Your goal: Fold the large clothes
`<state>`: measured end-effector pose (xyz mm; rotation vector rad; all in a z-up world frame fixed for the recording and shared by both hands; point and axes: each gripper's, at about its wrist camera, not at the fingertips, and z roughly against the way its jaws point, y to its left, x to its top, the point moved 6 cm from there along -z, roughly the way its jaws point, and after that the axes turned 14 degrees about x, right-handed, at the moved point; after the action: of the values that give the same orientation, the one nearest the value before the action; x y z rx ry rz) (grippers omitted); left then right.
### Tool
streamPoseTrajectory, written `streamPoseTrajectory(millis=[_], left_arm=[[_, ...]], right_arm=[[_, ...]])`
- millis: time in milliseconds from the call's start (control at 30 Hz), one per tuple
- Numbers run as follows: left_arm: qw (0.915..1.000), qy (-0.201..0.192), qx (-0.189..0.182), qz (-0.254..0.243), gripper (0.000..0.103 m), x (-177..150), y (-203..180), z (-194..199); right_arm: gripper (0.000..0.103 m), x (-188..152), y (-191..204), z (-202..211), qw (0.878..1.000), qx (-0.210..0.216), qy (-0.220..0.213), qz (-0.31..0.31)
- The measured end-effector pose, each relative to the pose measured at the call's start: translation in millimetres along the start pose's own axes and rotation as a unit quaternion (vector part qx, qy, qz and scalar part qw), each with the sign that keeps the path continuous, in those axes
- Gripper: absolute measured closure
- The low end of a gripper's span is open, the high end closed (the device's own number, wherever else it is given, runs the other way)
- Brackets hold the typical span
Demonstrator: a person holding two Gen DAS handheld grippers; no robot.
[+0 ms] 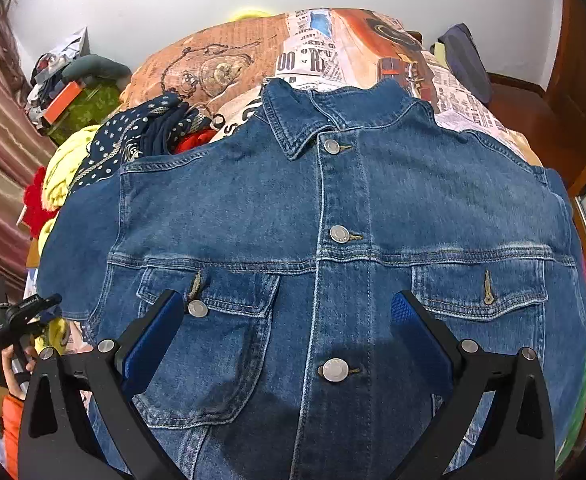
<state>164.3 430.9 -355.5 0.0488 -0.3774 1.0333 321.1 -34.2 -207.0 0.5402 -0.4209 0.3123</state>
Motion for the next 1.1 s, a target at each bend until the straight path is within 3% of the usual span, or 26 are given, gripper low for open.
streamPoseTrajectory(millis=[33,167,233,433,567,667,833,1000,1100], left_arm=[[0.9997,-0.013,0.015,-0.01,0.082,1.7,-2.3,5.9],[0.9935,-0.077,0.064,-0.055,0.089,9.9,-17.6,39.9],[0.9898,-0.104,0.07,-0.066,0.092,13.4,-21.3,57.7],[0.9791,-0.182,0.025,-0.088,0.095,37.9,-65.8,131.4],[0.9644,-0.235,-0.024,-0.118,0.095,47.0,-121.8,184.7],[0.9517,-0.261,-0.069,-0.145,0.096,40.7,-166.9,225.3],[0.9234,-0.292,-0.127,-0.214,0.096,10.6,-253.4,277.9],[0.8946,-0.28,-0.18,-0.298,0.096,-44.8,-336.1,299.5],[0.879,-0.26,-0.186,-0.353,0.096,-87.3,-378.4,288.8]], right_arm=[[0.0,0.9,0.6,-0.4,1.0,0.0,0.0,-0.001],[0.0,2.7,1.2,4.6,1.0,0.002,-0.007,0.001],[0.0,4.0,2.5,8.6,1.0,0.002,-0.011,0.006],[0.0,10.9,3.7,30.2,0.999,0.002,-0.038,0.025],[0.0,16.8,-1.4,48.4,0.998,0.002,-0.061,0.029],[0.0,19.4,-6.6,60.4,0.997,0.004,-0.076,0.025],[0.0,22.4,-16.8,80.0,0.995,0.004,-0.098,0.018],[0.0,23.3,-28.6,94.9,0.993,0.0,-0.113,0.016],[0.0,21.1,-38.9,100.6,0.993,-0.006,-0.116,0.01]])
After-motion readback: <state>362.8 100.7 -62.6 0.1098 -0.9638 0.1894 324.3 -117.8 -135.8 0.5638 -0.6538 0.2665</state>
